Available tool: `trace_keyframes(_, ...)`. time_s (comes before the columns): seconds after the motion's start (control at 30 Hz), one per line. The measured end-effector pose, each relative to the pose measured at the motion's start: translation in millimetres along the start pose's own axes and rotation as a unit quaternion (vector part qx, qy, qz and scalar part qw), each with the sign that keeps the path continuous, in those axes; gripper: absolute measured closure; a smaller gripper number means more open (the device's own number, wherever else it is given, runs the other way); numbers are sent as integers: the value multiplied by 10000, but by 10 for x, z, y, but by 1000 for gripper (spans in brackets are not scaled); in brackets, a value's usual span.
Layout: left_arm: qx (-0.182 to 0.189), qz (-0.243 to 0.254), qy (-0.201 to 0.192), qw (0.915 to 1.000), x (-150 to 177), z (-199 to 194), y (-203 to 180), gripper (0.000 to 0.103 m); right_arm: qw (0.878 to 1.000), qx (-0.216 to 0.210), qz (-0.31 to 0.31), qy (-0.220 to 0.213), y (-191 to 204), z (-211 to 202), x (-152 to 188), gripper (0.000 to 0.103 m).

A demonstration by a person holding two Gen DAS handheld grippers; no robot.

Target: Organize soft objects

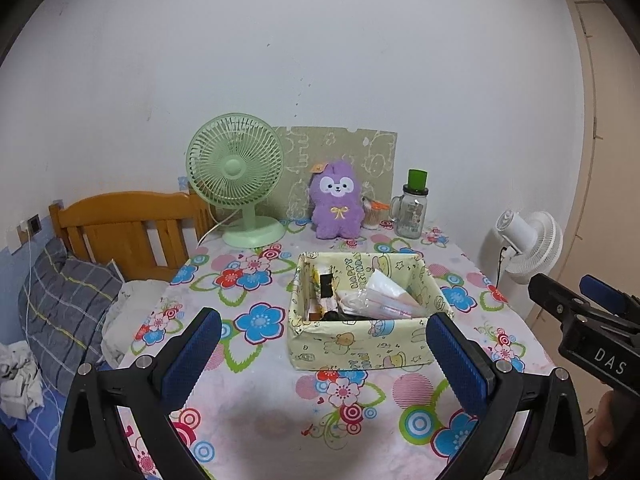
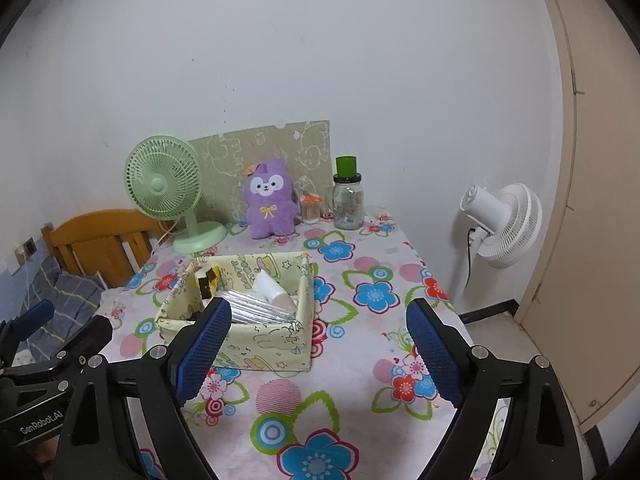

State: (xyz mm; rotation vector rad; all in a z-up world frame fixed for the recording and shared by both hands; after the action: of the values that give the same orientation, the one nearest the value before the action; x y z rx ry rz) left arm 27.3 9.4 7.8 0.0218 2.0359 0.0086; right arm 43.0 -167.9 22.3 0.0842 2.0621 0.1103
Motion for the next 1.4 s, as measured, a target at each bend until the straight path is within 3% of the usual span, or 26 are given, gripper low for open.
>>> trace_keyframes(0.57,54,77,-39,9999,-37,3,-35,0,9999,-49,-83,-129,64,-41,-54,1)
trace_keyframes(1.4,69,17,-33,10000,-48,34,-29,0,10000,1,-20,-94,80,17,-42,0)
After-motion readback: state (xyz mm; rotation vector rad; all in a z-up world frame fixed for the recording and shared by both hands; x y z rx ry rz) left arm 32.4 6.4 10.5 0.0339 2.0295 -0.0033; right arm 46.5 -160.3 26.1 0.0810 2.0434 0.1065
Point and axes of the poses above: each gripper's, at about its wrist camera, not at the fingertips, and z roughly the way its jaws point, y to its left, x to its underside, the point moved 1 cm from there along z, roughly the way its jaws point, and after that the axes turned 3 degrees about z, right-handed, at the moved point
